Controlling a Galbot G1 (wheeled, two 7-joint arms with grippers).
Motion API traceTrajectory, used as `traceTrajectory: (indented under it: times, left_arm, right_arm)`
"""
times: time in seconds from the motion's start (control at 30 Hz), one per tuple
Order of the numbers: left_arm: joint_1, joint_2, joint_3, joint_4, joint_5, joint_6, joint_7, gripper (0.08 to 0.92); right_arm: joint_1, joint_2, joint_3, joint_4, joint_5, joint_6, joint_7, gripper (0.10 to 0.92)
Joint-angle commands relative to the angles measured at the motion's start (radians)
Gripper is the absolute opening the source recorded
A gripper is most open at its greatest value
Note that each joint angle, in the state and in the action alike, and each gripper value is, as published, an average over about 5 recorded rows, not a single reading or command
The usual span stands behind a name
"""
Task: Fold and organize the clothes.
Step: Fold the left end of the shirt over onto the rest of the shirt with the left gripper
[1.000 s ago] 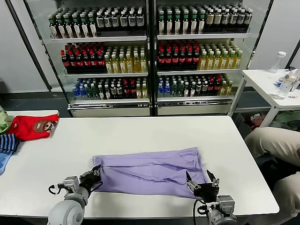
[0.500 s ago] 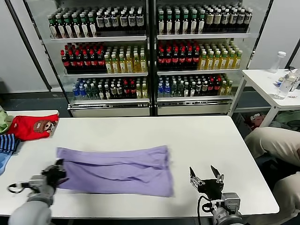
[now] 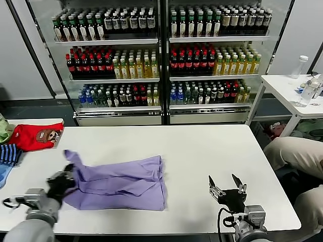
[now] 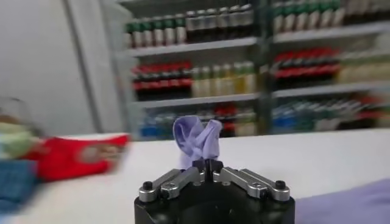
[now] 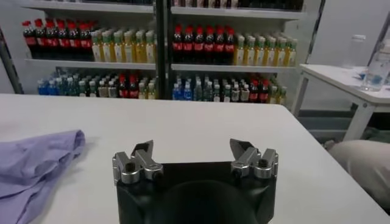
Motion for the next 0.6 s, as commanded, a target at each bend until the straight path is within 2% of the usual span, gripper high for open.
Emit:
traceTrajectory:
  times: [0.03, 0.6]
  left_arm:
    - [-0.085, -0.127, 0.334, -0.053, -0.198, 0.048, -0.032, 0.105]
    - [-0.223, -0.187, 0.501, 0.08, -0.142, 0.038, -0.092, 0.105]
  right_arm:
    - [-0.013, 0.002, 0.018, 0.004, -0.01, 0.004, -0.002, 0.823]
    - [-0.065, 0.016, 0.061, 0.014, -0.019, 0.013, -0.002, 0.823]
